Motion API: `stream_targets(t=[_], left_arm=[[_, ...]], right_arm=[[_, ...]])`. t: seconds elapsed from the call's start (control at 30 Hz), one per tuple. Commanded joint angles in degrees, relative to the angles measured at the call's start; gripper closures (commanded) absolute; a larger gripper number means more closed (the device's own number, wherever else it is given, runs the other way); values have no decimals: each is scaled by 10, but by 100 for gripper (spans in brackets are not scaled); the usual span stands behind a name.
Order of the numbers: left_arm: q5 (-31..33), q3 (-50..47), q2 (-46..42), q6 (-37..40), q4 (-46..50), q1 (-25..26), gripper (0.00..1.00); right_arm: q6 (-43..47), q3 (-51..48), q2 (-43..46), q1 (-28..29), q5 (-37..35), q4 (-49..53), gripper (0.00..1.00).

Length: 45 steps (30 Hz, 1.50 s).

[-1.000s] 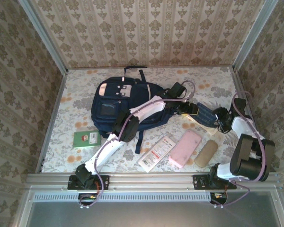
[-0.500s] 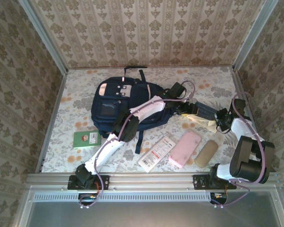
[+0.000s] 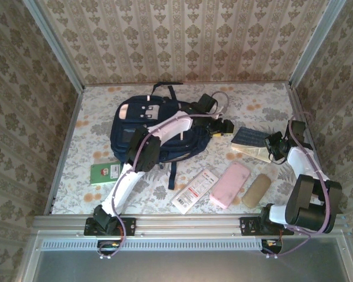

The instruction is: Pack books, pencil case, and school supplies into a backpack

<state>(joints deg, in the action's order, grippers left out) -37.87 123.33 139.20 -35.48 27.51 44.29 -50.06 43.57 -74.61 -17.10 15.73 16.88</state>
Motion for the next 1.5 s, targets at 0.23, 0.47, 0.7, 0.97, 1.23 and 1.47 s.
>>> stream_targets(t=[0.23, 0.47, 0.7, 0.97, 1.23, 1.47], left_arm=[[32, 19, -132, 89, 81, -36, 26], [73, 29, -210, 198, 172, -89, 24], [-31, -74, -299, 259, 126, -158, 24], [-246, -226, -338, 166, -50, -177, 24], [-290, -294, -336, 179, -70, -178, 24], [-347, -428, -370, -23, -356, -172, 34]], right_arm=[[82, 116, 83, 114, -15, 8, 100], [153, 242, 69, 184, 90, 31, 100], [149, 312, 35, 211, 262, 12, 100], [121, 339, -17, 255, 383, -40, 100], [107, 346, -44, 288, 441, -70, 100], [87, 346, -47, 288, 438, -101, 100]])
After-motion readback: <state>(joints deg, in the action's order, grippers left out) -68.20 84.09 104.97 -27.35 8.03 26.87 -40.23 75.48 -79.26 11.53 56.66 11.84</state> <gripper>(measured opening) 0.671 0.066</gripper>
